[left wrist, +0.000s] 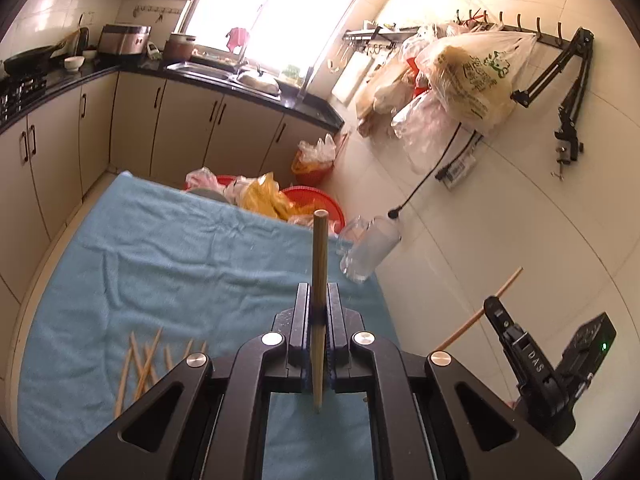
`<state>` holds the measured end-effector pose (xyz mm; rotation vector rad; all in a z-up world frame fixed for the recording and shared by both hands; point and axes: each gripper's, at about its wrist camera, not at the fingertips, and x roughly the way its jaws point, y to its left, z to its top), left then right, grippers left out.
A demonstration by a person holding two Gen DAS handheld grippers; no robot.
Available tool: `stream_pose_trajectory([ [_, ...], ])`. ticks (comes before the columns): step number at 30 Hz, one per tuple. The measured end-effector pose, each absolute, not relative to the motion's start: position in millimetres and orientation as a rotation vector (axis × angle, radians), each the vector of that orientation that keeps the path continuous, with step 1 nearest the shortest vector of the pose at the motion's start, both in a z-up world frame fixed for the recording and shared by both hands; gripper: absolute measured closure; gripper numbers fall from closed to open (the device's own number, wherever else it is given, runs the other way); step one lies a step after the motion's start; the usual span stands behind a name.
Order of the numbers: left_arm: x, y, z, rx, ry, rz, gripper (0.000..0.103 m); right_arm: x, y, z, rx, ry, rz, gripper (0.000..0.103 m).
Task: Organize utensils
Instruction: 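Carry both chopsticks to the grey holder cup and drop them in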
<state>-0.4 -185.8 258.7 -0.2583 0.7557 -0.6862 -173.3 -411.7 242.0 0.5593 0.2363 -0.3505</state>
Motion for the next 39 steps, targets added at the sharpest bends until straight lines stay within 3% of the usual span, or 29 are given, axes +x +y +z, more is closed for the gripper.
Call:
stream_pose_trajectory([
  [10,31.1,-250.7,237.4,-0.246,0.799,-0.693,0.097,-137.2,-448.3,223.8,0.588,0.247,-0.406,0.096],
  [24,47.9,-281.4,174.0,-0.164,0.916,-0.683,0.097,-94.9,-459.0,156.7,0.629,0.437,-0.356,0.095],
  [26,46.5,-279.5,173.6,-0.154,0.911,-0.680,0.094,-95.8,-460.1,153.5,0.633,0.446,-0.353,0.094],
  [29,42.9,-276.3,178.9,-0.156,0.905,-0.693,0.077,-100.3,-461.2,156.9,0.632,0.440,-0.349,0.092],
  [31,39.5,-273.6,184.7,-0.157,0.888,-0.695,0.065,-106.3,-459.9,162.4,0.624,0.426,-0.351,0.083],
  [33,33.3,-268.4,191.0,-0.155,0.866,-0.700,0.065,-116.6,-458.4,169.0,0.622,0.403,-0.358,0.076],
  [39,8.8,-242.4,205.8,-0.162,0.833,-0.721,0.063,-154.6,-442.7,186.6,0.620,0.344,-0.351,0.069],
])
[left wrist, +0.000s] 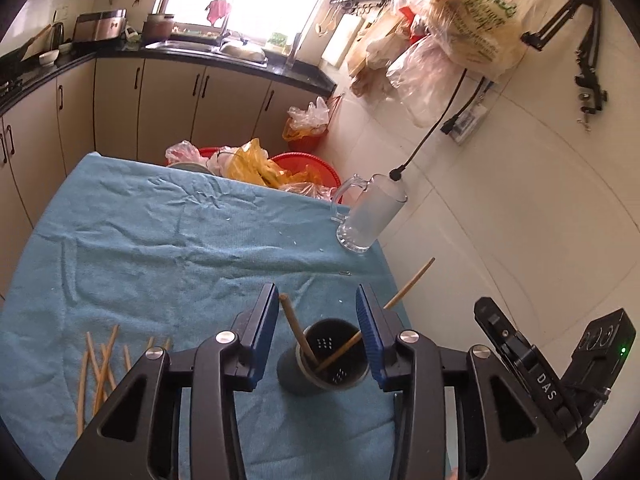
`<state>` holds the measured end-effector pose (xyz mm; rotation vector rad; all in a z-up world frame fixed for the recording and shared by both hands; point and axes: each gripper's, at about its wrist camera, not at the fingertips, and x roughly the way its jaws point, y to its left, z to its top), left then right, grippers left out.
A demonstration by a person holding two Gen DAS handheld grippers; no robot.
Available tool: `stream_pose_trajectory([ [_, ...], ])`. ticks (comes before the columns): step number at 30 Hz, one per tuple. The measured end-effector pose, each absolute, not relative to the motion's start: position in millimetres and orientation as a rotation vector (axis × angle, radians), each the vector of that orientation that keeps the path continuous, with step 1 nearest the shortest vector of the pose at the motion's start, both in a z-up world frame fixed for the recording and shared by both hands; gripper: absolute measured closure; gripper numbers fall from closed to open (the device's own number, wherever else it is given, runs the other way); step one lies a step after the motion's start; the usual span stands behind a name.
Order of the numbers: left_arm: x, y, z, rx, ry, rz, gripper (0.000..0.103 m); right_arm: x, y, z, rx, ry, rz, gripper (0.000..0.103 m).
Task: Organize utensils
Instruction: 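Carry both chopsticks to the grey holder cup and drop them in, then grasp a chopstick with the left tool while the right tool grasps another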
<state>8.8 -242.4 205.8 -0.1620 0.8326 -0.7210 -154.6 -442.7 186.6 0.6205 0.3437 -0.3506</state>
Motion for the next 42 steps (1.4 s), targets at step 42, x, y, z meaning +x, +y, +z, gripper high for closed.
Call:
stream_pose_trajectory([
  [42,65.5,-104.7,31.9,-0.012,1.173,-0.449,0.078,-160.6,-281.6,82.1,0.516,0.713,-0.119,0.059],
])
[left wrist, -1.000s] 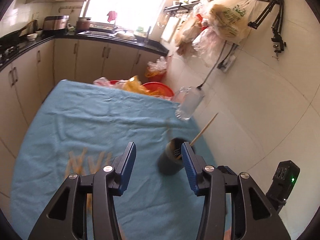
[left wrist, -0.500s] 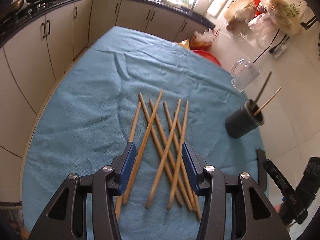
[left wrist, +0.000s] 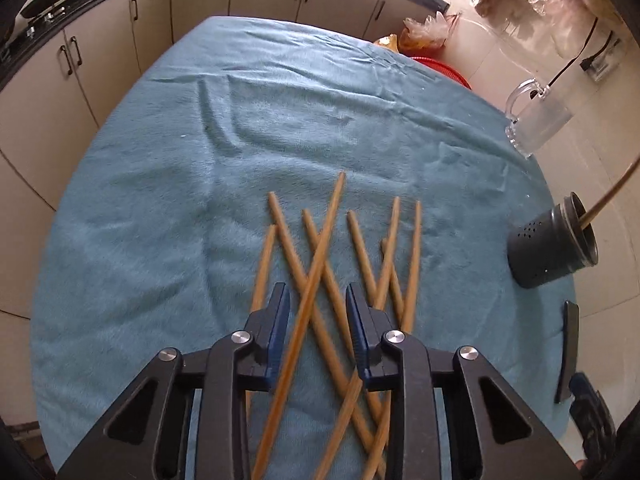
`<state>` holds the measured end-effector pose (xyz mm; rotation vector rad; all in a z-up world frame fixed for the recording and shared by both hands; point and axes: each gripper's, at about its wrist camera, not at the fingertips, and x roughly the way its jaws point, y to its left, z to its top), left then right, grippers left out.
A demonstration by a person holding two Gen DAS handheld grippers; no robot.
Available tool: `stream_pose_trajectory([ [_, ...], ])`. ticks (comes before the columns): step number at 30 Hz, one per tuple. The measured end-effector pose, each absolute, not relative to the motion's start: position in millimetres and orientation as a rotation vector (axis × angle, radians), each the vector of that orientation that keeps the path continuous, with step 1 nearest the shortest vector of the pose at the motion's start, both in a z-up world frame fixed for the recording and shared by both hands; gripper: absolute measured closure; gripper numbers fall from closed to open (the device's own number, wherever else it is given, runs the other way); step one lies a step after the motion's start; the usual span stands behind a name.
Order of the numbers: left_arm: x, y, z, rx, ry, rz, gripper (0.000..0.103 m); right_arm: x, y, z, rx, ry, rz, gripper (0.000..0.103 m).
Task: Organize utensils
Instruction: 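Grasp a chopstick with the left tool while the right tool grasps another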
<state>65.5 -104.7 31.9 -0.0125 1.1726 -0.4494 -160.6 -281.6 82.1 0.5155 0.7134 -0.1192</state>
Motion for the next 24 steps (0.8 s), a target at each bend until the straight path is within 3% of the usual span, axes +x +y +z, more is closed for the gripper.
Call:
stream_pose_trajectory([
  [9,74.1,-118.9,21.3,0.005,1.186,-0.422,0.096,-154.7,-280.8,78.3,0.516,0.732,-0.110,0.059],
  [24,45.2,-51.4,50.3,-0.139,1.105,-0.414,0.096,-66.6,-251.9,68.9,0.487,0.888,-0.021,0.059],
])
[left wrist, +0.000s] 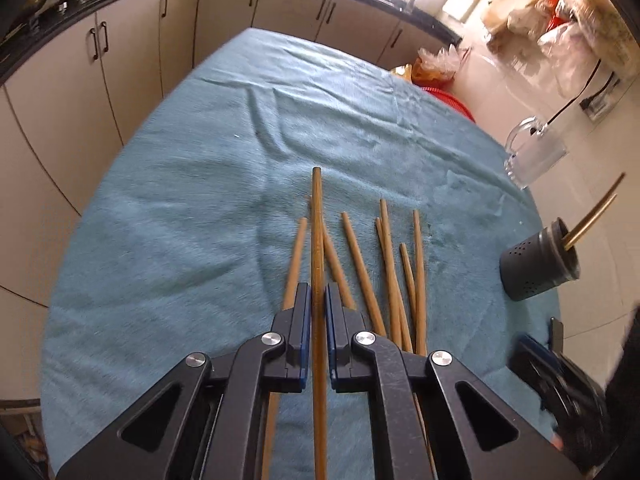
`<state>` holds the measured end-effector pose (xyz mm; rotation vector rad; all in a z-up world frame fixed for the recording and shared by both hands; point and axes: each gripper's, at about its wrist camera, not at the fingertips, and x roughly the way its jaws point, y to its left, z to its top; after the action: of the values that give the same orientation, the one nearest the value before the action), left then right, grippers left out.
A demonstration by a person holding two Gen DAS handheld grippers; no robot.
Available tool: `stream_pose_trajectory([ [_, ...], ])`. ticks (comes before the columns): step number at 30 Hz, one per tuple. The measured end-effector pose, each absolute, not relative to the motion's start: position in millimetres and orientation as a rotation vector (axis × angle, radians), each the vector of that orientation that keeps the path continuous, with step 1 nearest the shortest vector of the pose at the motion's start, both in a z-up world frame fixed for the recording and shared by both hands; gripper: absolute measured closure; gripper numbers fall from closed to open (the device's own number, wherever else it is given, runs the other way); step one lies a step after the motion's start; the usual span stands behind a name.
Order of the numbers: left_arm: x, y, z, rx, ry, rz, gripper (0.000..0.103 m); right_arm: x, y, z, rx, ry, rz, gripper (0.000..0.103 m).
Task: Organize utensils
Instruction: 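Grasp a chopstick with the left tool while the right tool grasps another, then lift both chopsticks upright and drop them into the grey holder cup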
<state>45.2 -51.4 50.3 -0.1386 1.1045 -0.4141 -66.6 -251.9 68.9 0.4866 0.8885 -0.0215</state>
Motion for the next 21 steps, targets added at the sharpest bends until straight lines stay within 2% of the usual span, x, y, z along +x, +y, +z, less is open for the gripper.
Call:
stream_pose_trajectory([
  [11,32.5,-32.7,63.8,-0.182,1.063,-0.456,0.096,28.8,-244.5,25.9,0.567,1.064,-0.041,0.061],
  [15,32.8,-31.7,64.2,-0.187,1.058,-0.471,0.096,45.8,-244.5,17.4,0.563,1.096,-0.075,0.075],
  [20,32.5,-31.8,65.3,-0.191,1.053,-0.476,0.096,62.0,-240.5,18.6,0.523,1.122,-0.072,0.080],
  [21,32.0,-32.3,65.8,-0.191,1.052,-0.474,0.096,65.0,-238.0,19.4,0.492,1.130,-0.079,0.086],
])
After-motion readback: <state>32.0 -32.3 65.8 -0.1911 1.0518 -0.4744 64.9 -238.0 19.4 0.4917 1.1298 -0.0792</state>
